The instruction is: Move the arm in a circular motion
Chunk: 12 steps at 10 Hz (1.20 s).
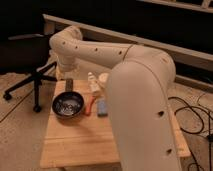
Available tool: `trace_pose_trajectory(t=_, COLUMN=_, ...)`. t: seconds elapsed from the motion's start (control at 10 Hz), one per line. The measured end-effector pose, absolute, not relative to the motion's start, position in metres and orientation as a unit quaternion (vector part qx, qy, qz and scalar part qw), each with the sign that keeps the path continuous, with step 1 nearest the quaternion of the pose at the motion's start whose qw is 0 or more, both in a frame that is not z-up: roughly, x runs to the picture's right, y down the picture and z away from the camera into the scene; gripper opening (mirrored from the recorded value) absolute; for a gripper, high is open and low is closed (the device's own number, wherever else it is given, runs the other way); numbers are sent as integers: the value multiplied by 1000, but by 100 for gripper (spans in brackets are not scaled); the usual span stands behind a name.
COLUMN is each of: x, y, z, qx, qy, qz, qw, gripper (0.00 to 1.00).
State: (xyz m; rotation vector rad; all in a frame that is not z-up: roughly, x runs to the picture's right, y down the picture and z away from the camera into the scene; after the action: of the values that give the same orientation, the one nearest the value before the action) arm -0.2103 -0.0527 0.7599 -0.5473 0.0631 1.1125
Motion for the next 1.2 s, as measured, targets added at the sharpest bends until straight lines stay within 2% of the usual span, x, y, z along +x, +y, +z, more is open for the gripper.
trace_pose_trajectory(t=0.4, x=-181, y=1, z=720, qx=-223, qy=76, qz=485, qw=842, gripper=65)
trace_pose_trajectory(t=0.7, x=-116, y=27, z=707, qx=-195, qy=136, qz=525, qw=817, gripper=65)
trace_pose_trajectory(t=0.9, x=-66, y=18, z=711, qx=-178, qy=170, qz=584, qw=773, gripper=65)
trace_pose_trajectory(t=1.2, x=-19, y=-23, z=734, qx=-157, qy=195, qz=640, qw=726, gripper=65)
